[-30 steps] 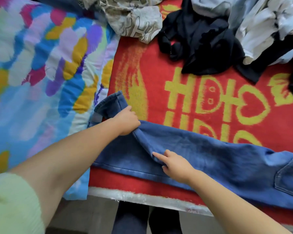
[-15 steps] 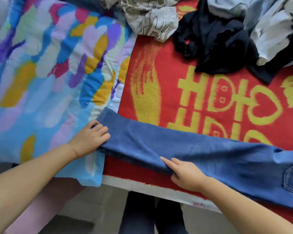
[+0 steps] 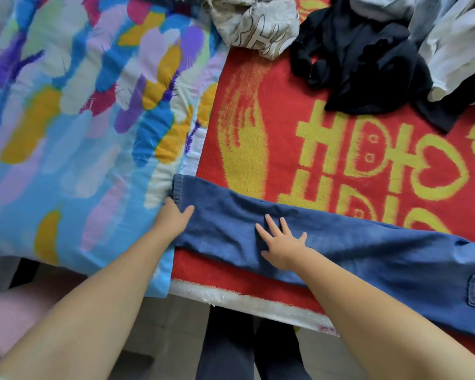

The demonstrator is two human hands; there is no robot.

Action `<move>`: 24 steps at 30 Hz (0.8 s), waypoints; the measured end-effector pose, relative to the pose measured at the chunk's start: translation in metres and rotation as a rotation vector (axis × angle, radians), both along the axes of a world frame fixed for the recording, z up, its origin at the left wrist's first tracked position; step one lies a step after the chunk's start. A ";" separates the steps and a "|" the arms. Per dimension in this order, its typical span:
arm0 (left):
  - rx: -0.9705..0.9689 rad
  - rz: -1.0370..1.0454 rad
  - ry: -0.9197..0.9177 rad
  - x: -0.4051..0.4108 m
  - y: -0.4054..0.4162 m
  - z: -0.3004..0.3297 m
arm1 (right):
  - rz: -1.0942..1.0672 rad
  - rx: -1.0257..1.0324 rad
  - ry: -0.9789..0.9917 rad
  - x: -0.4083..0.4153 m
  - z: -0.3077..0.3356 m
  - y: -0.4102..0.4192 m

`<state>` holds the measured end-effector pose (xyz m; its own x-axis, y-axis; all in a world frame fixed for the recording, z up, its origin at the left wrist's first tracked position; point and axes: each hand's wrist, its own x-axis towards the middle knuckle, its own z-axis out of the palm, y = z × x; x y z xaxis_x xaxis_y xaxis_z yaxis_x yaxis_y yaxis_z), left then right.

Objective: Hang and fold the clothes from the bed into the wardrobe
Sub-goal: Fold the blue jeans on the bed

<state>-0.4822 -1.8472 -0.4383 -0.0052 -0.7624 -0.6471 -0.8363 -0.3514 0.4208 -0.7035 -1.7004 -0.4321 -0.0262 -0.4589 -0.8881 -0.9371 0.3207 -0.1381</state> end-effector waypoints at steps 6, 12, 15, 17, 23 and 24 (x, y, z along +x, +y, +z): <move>0.119 0.066 0.259 0.016 -0.023 0.006 | -0.112 -0.218 0.077 0.011 0.005 0.023; -0.286 0.090 0.202 0.057 -0.023 0.036 | -0.164 -0.235 0.065 0.030 -0.010 0.037; -0.214 0.111 0.026 0.066 -0.015 0.027 | -0.115 -0.052 0.013 0.030 -0.018 0.017; -0.231 0.094 0.034 0.051 -0.022 0.034 | -0.137 -0.008 -0.018 0.030 -0.015 0.007; -0.205 -0.125 0.322 -0.022 -0.004 0.095 | -1.137 -0.001 -0.678 0.003 0.045 -0.004; -0.170 -0.158 0.387 -0.042 0.011 0.105 | -1.346 0.032 -0.840 -0.004 0.058 -0.005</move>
